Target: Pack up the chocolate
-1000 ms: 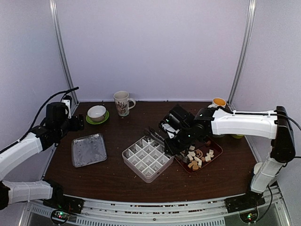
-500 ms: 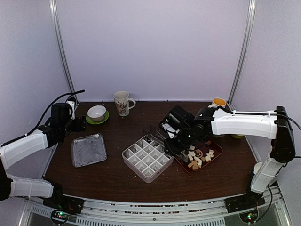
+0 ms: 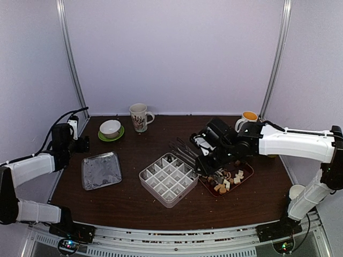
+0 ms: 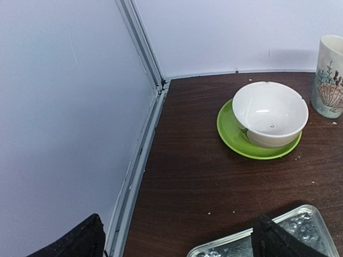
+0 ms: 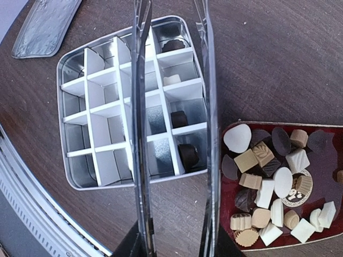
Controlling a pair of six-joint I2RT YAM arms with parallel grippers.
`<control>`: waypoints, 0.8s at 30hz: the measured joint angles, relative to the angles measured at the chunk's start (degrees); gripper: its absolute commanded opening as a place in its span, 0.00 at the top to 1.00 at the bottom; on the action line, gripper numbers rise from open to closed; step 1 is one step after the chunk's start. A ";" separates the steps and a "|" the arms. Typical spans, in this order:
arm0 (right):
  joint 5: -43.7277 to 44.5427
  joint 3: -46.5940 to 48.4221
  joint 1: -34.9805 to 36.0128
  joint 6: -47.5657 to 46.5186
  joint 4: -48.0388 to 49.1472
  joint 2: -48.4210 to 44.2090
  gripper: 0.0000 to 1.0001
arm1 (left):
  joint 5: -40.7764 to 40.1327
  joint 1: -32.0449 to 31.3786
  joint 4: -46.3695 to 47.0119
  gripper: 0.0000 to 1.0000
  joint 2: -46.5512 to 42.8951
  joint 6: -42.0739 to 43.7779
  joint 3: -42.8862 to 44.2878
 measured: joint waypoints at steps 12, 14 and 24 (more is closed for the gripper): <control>-1.49 -9.90 -2.49 0.09 -3.67 -15.41 0.66 | 5.49 4.68 21.99 0.02 7.74 3.34 -6.12; -2.14 -11.30 -3.17 0.07 -3.54 -17.88 0.66 | 6.86 5.14 25.33 0.02 9.33 3.32 -6.95; -5.60 -18.27 -7.23 0.00 -6.73 -26.16 0.66 | 12.55 5.44 38.91 0.02 15.78 3.56 -11.58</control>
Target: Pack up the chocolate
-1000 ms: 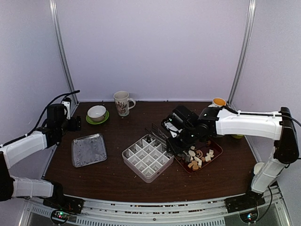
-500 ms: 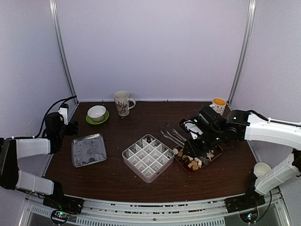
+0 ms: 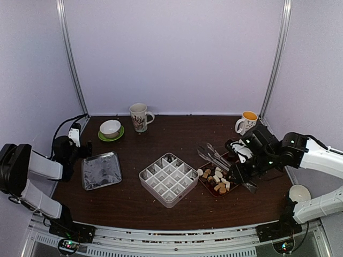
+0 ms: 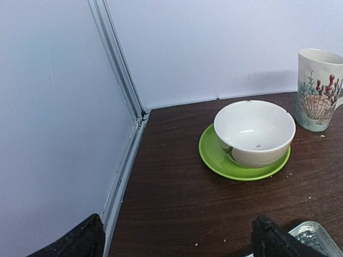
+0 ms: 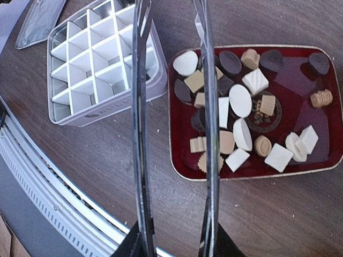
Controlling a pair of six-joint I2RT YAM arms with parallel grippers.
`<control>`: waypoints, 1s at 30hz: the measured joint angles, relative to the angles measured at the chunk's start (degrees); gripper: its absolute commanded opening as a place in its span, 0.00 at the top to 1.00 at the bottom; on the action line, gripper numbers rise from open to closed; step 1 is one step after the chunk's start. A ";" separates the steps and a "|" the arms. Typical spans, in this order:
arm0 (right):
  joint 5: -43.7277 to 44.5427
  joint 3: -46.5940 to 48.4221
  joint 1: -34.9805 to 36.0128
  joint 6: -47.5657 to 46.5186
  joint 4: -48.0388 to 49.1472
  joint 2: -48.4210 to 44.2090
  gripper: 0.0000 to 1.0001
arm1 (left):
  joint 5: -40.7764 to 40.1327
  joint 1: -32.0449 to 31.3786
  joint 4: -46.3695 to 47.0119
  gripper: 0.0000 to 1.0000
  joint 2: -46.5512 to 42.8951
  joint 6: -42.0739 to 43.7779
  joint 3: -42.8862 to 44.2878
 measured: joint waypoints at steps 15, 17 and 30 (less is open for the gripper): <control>-3.67 -6.16 -2.89 2.62 -5.44 -9.64 0.66 | -0.39 0.07 3.87 0.02 0.04 -0.04 -0.02; -3.65 -6.97 -2.91 3.17 -5.90 -11.30 0.66 | -0.42 0.07 3.87 0.02 0.04 -0.04 -0.02; -3.32 -8.76 -3.02 6.32 -8.26 -14.25 0.66 | -0.46 0.07 3.89 0.02 0.04 -0.04 -0.02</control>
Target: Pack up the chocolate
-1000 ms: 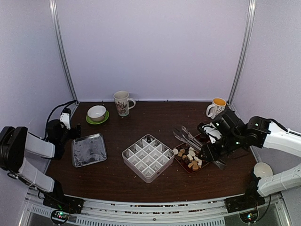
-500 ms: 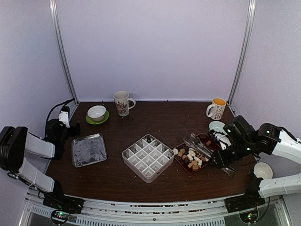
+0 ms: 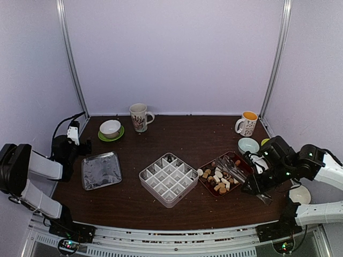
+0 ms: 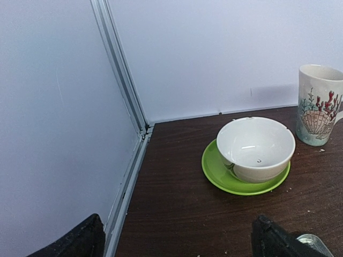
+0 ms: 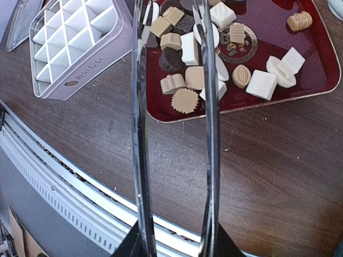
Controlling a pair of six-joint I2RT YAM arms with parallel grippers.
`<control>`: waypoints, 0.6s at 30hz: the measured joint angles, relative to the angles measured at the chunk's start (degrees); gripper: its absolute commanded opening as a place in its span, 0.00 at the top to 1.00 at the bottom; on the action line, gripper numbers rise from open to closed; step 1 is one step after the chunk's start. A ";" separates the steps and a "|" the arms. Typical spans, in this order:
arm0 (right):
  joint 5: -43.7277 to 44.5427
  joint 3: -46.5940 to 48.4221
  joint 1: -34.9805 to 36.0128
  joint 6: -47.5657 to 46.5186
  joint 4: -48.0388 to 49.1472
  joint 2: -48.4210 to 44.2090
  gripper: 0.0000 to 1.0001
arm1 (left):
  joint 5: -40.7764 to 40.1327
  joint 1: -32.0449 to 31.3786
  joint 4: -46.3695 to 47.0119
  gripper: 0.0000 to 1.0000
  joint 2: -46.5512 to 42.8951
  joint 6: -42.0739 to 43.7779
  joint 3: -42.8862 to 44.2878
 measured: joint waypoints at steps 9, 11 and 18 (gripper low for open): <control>1.60 0.00 -0.15 3.13 -4.68 -1.84 0.65 | -0.04 0.00 -0.02 0.02 0.00 0.02 0.00; 2.03 0.02 -0.15 3.76 -5.44 -2.21 0.65 | -0.07 0.00 -0.02 0.02 0.00 0.00 0.00; 3.02 1.20 -0.26 4.22 -9.77 -1.29 0.66 | -0.07 0.00 -0.02 0.02 0.00 0.00 0.00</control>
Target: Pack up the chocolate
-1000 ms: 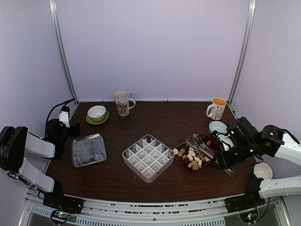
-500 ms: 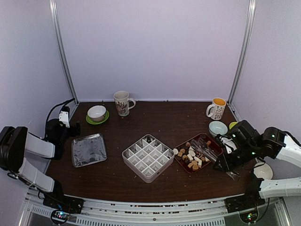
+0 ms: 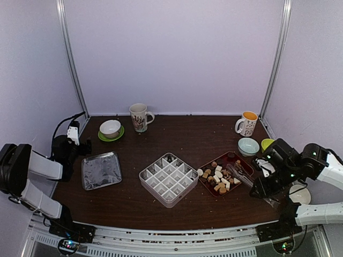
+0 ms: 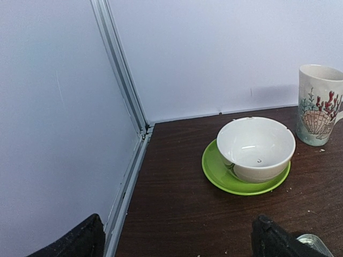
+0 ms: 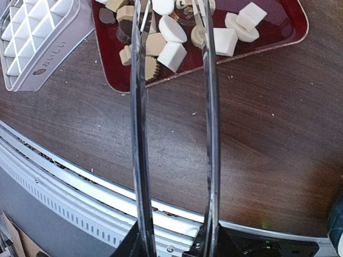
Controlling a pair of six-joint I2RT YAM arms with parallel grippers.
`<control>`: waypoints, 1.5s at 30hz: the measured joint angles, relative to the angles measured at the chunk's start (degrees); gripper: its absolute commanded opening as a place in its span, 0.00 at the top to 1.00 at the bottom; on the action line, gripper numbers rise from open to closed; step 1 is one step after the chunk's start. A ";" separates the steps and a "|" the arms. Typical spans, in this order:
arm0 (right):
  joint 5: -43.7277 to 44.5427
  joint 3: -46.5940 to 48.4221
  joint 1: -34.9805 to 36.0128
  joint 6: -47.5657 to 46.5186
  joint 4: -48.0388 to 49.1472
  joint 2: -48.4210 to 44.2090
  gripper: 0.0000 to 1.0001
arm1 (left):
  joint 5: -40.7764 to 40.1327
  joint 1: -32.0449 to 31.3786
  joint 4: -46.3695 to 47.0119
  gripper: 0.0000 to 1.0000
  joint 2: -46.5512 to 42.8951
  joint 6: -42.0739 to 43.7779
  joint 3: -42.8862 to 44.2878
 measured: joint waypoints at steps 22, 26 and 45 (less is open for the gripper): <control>-0.66 3.52 -7.98 -3.61 -5.53 7.13 0.66 | -0.02 0.00 0.02 0.02 0.00 0.02 0.00; -1.07 3.91 -10.32 -5.09 -5.35 9.40 0.66 | -0.02 0.00 0.00 0.02 0.00 0.00 0.00; -3.85 8.68 -18.86 -10.60 -6.27 16.39 0.64 | -0.02 0.00 0.00 0.02 0.00 0.00 0.00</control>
